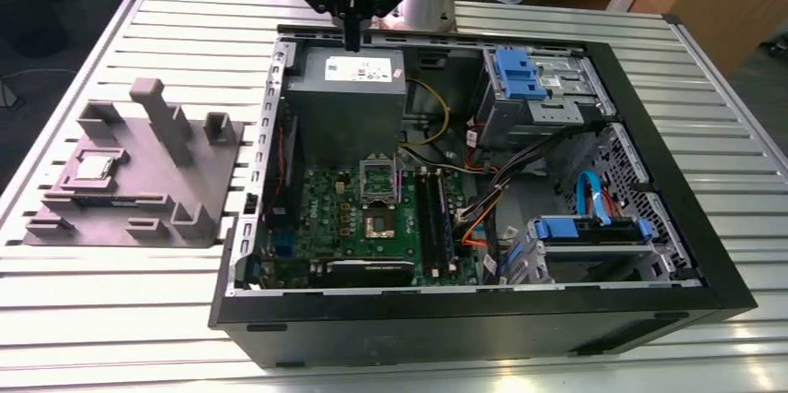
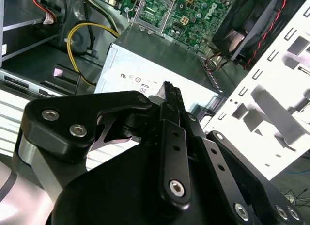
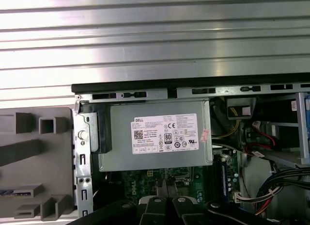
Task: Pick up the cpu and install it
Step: 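Reach for the cpu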
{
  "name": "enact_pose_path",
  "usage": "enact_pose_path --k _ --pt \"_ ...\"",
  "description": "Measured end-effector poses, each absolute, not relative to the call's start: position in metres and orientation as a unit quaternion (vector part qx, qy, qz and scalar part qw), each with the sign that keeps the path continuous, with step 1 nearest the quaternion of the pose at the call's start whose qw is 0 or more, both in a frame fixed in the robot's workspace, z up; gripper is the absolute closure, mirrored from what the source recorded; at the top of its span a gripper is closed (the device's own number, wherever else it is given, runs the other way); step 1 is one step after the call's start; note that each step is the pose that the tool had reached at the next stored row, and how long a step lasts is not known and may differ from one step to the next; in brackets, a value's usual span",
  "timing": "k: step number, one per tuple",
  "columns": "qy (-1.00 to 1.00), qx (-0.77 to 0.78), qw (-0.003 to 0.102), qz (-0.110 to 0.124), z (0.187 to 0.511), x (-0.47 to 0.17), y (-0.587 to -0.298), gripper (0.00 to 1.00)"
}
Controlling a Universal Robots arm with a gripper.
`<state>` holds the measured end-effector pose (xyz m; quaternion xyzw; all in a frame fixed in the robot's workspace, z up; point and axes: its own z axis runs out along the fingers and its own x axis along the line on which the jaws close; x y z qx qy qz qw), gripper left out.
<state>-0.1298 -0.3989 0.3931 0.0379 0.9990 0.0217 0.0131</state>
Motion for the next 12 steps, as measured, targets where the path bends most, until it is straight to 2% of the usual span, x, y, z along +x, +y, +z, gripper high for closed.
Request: enact_pose_path --k 12 --pt "0.999 0.038 0.013 0.022 0.3931 -0.1328 -0.3989 0.90"
